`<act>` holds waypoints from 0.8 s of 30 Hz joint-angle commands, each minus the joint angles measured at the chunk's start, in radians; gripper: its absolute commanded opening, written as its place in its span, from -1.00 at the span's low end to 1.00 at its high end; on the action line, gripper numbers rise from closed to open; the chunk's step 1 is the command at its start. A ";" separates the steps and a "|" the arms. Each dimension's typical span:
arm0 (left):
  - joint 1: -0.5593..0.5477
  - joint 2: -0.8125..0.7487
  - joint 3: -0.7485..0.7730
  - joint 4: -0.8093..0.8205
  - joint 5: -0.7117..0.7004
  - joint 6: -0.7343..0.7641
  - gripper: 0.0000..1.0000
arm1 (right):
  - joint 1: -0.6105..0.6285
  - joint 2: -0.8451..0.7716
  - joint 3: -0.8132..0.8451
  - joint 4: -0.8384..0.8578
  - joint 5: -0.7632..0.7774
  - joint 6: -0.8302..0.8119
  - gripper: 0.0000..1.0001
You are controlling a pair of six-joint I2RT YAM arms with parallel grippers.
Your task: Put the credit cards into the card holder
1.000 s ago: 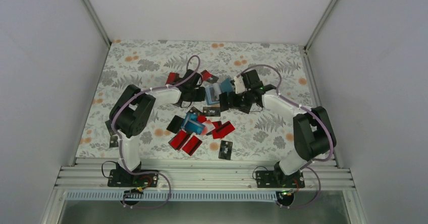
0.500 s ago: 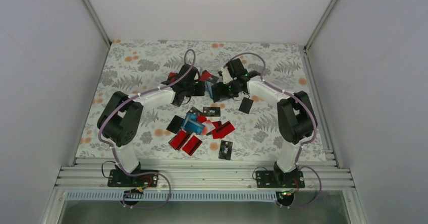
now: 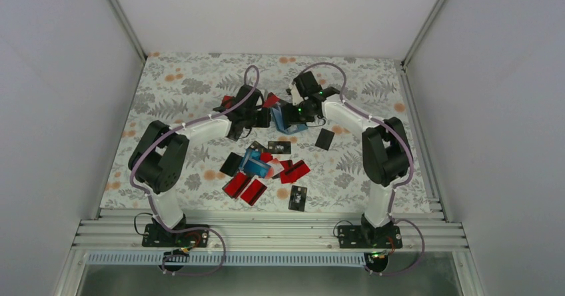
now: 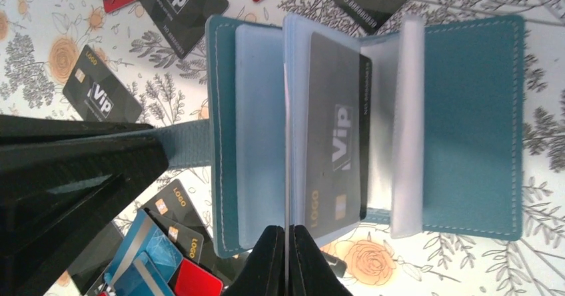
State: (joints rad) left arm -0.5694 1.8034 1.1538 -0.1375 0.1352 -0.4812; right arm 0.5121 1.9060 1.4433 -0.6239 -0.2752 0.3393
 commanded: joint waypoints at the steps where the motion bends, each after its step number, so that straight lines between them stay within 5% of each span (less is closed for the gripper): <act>1: 0.003 -0.003 0.034 -0.004 0.007 0.024 -0.95 | 0.005 0.029 0.044 -0.038 0.078 -0.026 -0.91; 14: 0.003 -0.018 -0.044 0.020 0.028 0.030 -0.95 | -0.007 0.051 0.050 -0.059 0.303 -0.014 -0.92; 24: 0.012 -0.008 -0.141 0.062 0.083 0.089 -0.95 | -0.027 0.101 -0.011 0.025 0.133 -0.026 -0.92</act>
State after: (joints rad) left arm -0.5663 1.8034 1.0508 -0.1135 0.1921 -0.4362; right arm 0.4984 1.9770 1.4548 -0.6426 -0.0700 0.3237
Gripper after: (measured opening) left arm 0.027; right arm 0.043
